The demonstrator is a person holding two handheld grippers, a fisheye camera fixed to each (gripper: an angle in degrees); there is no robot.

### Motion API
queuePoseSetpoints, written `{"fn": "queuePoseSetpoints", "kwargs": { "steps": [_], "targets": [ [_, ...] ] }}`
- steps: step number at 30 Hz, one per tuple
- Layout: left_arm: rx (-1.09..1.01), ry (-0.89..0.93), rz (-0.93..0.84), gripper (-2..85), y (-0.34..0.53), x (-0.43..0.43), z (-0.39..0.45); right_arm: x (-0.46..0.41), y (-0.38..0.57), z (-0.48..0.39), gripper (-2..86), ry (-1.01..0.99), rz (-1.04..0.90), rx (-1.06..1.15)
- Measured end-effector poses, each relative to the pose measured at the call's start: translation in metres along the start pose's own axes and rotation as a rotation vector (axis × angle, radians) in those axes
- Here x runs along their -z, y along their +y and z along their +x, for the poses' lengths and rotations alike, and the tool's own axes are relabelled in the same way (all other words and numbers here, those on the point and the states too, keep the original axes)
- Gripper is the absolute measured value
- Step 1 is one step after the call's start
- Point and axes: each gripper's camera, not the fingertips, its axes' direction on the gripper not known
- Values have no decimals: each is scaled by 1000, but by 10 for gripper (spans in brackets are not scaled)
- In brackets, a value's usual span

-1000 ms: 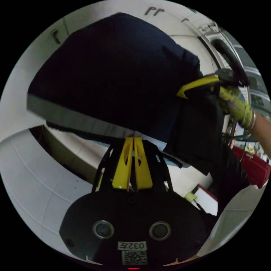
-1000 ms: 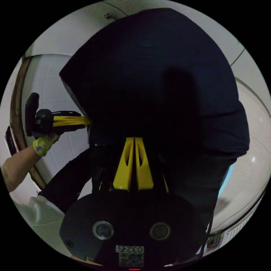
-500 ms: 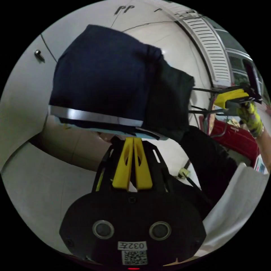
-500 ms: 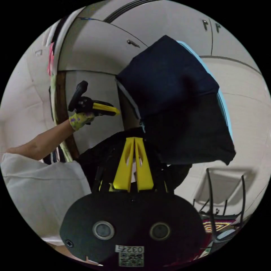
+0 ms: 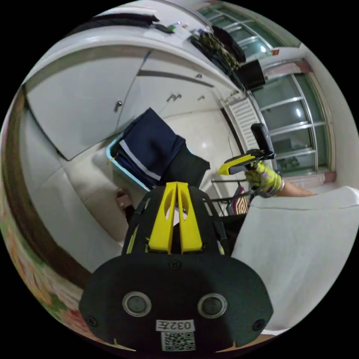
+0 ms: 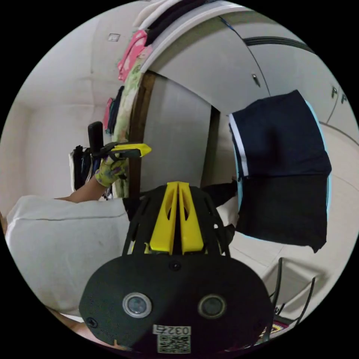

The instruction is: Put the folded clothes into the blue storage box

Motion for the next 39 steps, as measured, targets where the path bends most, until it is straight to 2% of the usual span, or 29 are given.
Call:
{"fn": "queuePoseSetpoints", "kwargs": {
  "steps": [5,7,11,14,21,29,39],
  "targets": [
    [196,8,253,-9,87,49,83,-2,45,-22,-10,-112,75,67],
    [215,6,271,-9,111,57,108,-6,61,-28,-10,-177,95,48],
    [283,-100,339,-9,162,94,156,-23,84,-49,-10,-271,33,17],
    [359,-122,427,-9,198,123,176,-31,86,-72,-10,-253,-41,70],
    [500,-119,624,-9,273,187,201,-38,54,-132,-10,-251,-85,118],
    [694,-148,836,-9,368,242,245,-62,-2,-262,-10,-217,-221,324],
    [863,-82,1103,-9,413,269,328,-72,-36,-370,-10,-242,-245,421]
  ]
}}
